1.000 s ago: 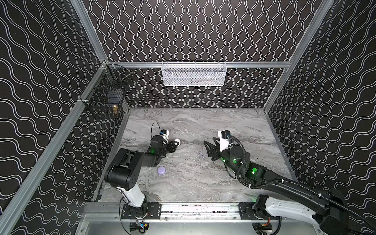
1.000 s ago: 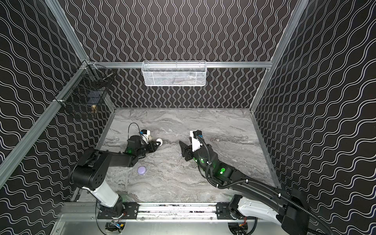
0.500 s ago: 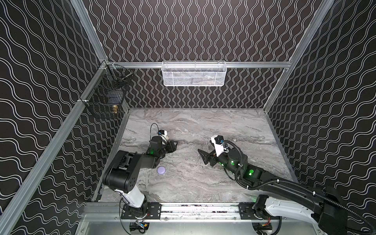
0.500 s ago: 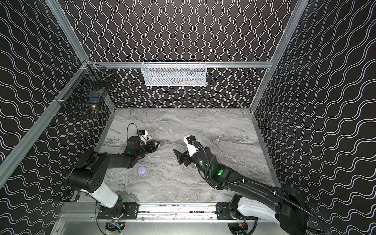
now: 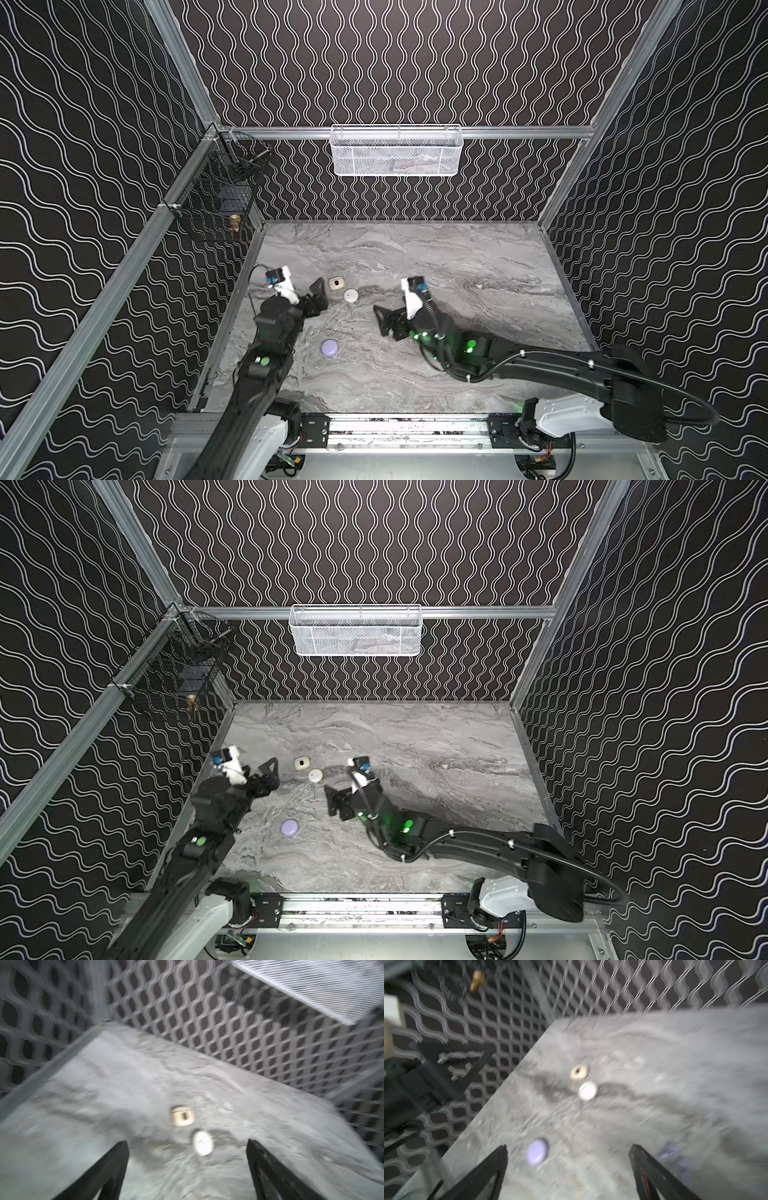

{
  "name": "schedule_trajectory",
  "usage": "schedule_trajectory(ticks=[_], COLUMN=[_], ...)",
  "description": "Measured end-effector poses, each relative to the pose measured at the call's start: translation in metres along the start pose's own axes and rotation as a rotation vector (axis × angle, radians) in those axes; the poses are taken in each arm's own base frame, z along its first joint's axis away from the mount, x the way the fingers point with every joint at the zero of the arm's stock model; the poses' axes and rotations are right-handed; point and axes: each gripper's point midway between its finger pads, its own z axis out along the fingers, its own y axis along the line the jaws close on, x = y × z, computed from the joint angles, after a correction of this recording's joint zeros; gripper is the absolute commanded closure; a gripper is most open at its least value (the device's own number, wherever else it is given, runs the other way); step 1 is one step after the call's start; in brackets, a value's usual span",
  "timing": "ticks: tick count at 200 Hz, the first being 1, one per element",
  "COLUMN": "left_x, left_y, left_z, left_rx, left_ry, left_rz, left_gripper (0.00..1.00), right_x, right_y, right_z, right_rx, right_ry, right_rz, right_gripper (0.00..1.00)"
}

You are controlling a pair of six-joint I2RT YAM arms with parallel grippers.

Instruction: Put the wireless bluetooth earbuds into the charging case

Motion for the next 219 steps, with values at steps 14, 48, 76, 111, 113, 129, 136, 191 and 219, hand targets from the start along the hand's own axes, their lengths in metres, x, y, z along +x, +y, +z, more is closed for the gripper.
schedule_trajectory(ticks=[14,48,76,111,113,129,136,191,219], left_x=[0.026,0.030,0.033,0.039,0.039,0.041,0.041,0.046,0.042], left_y=[0.028,0.056,0.066,0.078,0.079,0.086,0.090,0.102,0.102], left_z=[-0.003,-0.020,-0.026,-0.029,-0.029,-0.030,-0.032,-0.036,-0.039], left_rx=[-0.123,-0.258,-0.295,-0.373,-0.380,-0.435,-0.463,-0.562,-0.550], left_ry=[0.060,0.045,0.036,0.056,0.059,0.073,0.079,0.108,0.083], left_rz=[0.004,-0.038,-0.049,-0.062,-0.065,-0.081,-0.089,-0.103,-0.118], left_gripper=[0.07,0.05,0.02,0.01,0.01,0.01,0.01,0.01,0.01], right_x=[0.015,0.054,0.086,0.114,0.116,0.127,0.131,0.142,0.144], right_y=[0.014,0.032,0.041,0.042,0.041,0.037,0.035,0.019,0.003], right_z=[0.016,0.066,0.106,0.139,0.140,0.148,0.151,0.159,0.145], right_rx=[0.010,0.066,0.119,0.173,0.177,0.200,0.210,0.282,0.319], right_ry=[0.037,0.139,0.215,0.279,0.281,0.301,0.308,0.306,0.311], right_rz=[0.020,0.019,-0.020,-0.065,-0.068,-0.087,-0.095,-0.151,-0.166], right_gripper=[0.05,0.08,0.10,0.10,0.10,0.11,0.12,0.24,0.29])
